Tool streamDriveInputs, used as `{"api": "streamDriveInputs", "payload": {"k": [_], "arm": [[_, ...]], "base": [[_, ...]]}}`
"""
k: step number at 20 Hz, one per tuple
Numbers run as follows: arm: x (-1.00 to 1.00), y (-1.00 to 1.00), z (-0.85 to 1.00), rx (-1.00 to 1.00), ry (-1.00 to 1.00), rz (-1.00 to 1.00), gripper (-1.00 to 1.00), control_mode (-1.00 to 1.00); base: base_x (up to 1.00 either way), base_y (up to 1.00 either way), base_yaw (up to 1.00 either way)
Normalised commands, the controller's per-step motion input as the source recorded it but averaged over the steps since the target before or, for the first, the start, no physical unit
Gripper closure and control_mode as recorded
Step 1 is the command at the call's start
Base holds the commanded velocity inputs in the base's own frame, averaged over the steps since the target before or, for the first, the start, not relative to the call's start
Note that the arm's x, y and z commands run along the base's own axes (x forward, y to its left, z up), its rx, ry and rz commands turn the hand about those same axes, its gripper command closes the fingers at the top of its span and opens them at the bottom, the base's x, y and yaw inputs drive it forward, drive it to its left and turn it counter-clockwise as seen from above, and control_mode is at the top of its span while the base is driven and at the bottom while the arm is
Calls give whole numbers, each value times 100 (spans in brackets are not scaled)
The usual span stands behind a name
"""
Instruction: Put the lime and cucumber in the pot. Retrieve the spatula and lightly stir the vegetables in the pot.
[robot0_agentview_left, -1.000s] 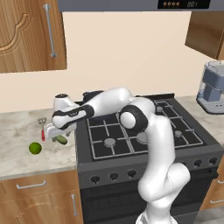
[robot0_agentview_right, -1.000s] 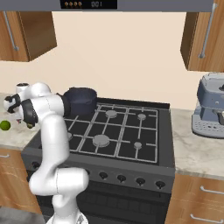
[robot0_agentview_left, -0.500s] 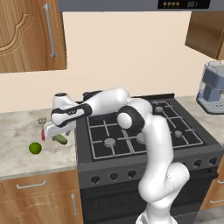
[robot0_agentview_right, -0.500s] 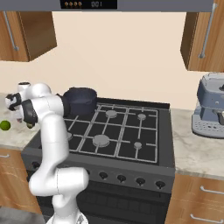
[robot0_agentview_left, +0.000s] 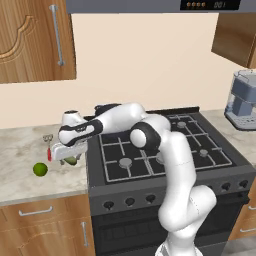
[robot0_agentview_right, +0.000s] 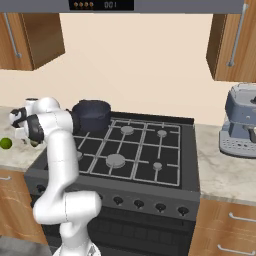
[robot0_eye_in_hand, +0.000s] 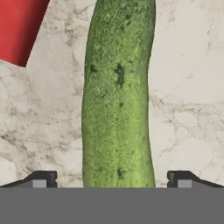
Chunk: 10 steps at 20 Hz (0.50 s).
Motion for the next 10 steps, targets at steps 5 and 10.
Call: {"api": "streamDriveInputs", "payload": {"k": [5, 10], "arm": [[0, 0, 0, 0, 0, 0, 100, -100], [0, 0, 0, 0, 0, 0, 100, -100]], "base": [[0, 0, 0], [0, 0, 0]]}}
